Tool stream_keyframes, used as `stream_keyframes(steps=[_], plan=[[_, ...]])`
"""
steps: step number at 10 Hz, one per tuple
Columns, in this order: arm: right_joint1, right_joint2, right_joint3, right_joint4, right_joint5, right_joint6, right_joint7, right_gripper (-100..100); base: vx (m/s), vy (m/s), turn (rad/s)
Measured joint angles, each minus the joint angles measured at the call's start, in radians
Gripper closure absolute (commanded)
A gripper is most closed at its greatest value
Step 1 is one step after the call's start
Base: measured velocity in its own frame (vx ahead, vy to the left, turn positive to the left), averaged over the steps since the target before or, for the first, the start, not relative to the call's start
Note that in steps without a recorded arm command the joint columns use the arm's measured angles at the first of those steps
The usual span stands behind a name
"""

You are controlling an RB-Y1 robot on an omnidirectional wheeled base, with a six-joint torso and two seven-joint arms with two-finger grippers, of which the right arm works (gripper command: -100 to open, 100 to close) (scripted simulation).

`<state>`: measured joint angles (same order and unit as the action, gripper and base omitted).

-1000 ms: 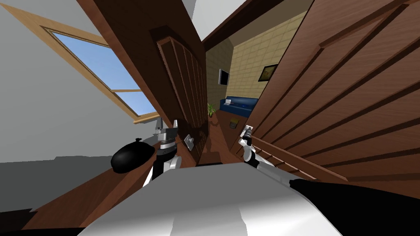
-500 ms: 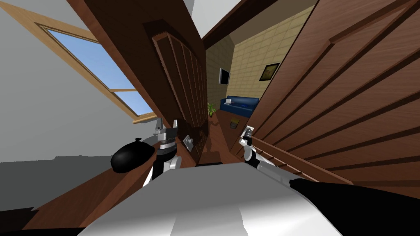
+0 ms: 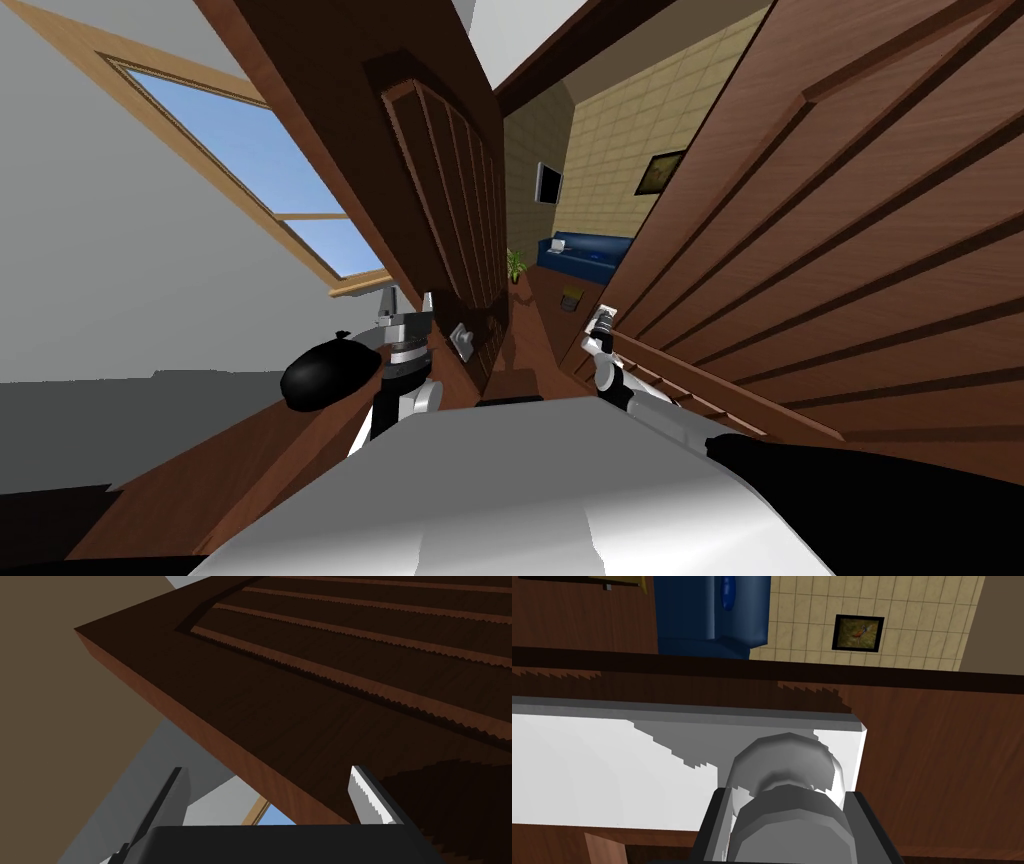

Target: Pull the door open

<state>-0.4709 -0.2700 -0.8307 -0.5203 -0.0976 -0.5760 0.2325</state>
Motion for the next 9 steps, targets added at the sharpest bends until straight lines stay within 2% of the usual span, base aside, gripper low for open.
stream_keyframes(steps=[1,3,6,7,9], plan=[[-0.001,0.018,0.014,-0.017,0.002,0.01,-0.001,100,-0.251,0.01,0.042],[0.003,0.031,0.055,-0.025,0.01,0.029,-0.023,100,-0.22,0.039,0.019],[-0.015,0.026,0.111,0.014,0.018,0.027,-0.059,100,-0.227,0.0,0.024],[-0.019,0.03,0.128,0.012,0.021,0.03,-0.069,100,-0.121,-0.002,0.038],[-0.026,0.032,0.142,0.026,0.025,0.028,-0.076,100,-0.2,-0.002,0.061]])
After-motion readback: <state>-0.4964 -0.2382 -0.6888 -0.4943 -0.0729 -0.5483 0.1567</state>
